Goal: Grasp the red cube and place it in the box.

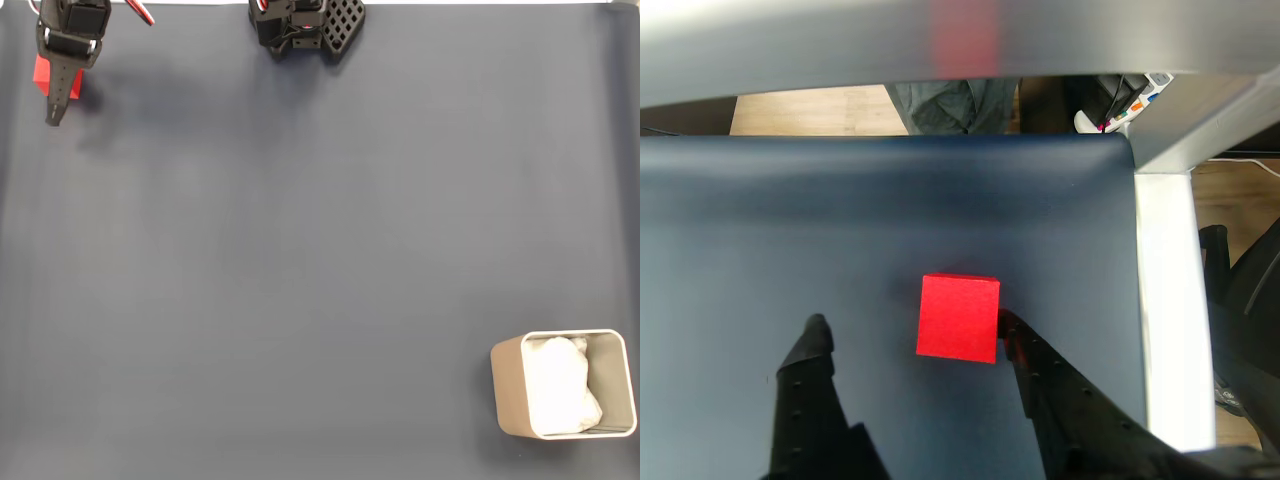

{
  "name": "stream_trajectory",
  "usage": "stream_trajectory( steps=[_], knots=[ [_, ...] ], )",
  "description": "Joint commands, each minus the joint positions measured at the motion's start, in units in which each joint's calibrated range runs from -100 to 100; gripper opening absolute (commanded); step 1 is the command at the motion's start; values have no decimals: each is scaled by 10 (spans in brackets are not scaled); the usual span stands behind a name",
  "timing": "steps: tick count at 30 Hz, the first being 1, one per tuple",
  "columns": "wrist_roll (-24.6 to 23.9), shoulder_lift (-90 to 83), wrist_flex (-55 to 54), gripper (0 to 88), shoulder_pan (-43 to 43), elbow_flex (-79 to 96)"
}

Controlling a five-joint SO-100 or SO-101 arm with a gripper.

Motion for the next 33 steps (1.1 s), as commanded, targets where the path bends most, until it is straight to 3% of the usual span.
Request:
stream_trajectory(
  steps=[1, 17, 33],
  knots=[
    [-5, 1, -6, 226, -6, -29],
    [7, 3, 18, 4, -17, -49],
    [2, 6, 138, 0, -66, -178]
  ],
)
